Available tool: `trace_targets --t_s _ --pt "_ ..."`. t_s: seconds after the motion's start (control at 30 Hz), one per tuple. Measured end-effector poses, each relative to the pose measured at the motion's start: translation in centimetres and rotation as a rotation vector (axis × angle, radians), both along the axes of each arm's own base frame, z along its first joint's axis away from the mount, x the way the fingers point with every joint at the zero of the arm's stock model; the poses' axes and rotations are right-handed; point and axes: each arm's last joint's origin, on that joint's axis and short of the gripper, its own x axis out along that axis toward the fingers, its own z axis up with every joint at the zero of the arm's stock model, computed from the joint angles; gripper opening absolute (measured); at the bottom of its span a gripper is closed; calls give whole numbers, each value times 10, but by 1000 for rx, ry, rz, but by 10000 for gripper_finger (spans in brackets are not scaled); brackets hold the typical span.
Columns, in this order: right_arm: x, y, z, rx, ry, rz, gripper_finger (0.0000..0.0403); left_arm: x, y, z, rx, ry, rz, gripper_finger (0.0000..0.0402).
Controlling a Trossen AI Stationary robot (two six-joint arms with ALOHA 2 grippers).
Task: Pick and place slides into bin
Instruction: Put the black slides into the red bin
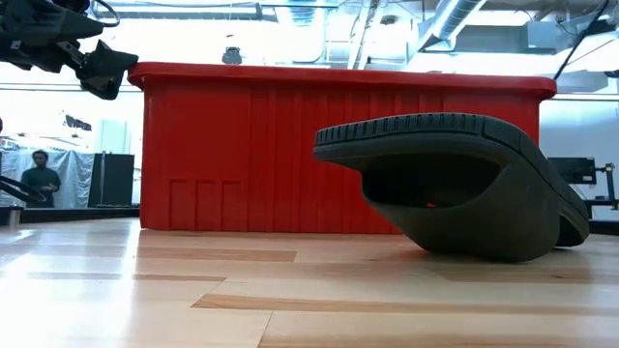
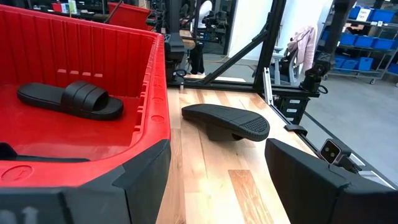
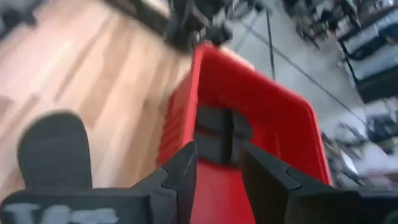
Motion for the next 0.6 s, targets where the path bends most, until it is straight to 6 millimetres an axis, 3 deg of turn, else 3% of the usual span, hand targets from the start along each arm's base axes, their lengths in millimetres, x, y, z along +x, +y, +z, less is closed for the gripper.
trace_targets --t_s 0.4,0.6 --pt "14 37 -48 37 207 -191 222 0 0 0 0 0 0 258" --pt "35 64 -73 105 205 -279 239 0 0 0 0 0 0 258"
